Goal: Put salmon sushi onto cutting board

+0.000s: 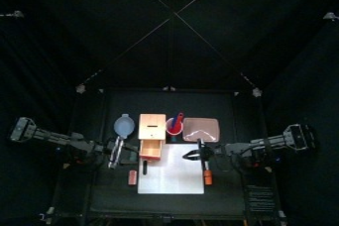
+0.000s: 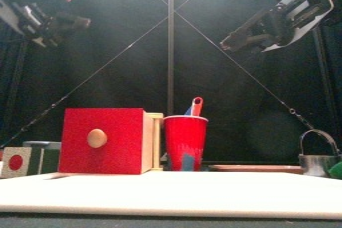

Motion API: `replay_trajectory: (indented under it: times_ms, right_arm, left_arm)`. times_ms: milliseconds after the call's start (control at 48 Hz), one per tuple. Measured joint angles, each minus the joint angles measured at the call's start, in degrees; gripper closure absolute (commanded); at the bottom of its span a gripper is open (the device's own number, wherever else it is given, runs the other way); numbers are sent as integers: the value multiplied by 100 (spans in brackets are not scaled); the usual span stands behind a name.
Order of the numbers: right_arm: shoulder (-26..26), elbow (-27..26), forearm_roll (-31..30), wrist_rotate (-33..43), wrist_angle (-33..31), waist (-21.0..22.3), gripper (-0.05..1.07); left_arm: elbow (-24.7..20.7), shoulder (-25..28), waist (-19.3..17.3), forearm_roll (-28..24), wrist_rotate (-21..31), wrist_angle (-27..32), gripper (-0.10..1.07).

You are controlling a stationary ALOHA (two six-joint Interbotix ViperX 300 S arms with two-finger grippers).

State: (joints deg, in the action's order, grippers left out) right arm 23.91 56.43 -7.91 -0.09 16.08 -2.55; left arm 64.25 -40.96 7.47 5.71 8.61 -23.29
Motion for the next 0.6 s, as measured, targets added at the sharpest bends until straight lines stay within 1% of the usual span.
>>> replay_trajectory:
  times_ms: [62,104,167,271,396,479,604]
  right_arm:
    - [-18,9,0,0,0,9,100]
    - [-35,0,0,-9,0,9,100]
    - [-70,0,0,-9,0,9,100]
    - [-123,9,0,-9,0,9,100]
    - [-202,9,0,-9,0,18,100]
    - [-272,9,0,-9,0,26,100]
    - [-352,9,0,-9,0,44,100]
  left_arm:
    - [-246,132,-9,519,18,413,10]
    - [-369,202,-26,765,18,694,10]
    - [-624,387,-53,1160,18,1362,10]
    - [-976,659,-105,1573,26,2188,10]
    - [-1345,1055,-176,1925,35,3164,10]
    - [-1459,1266,-264,2215,53,3735,10]
    - [-1494,1608,-562,2971,53,4641,10]
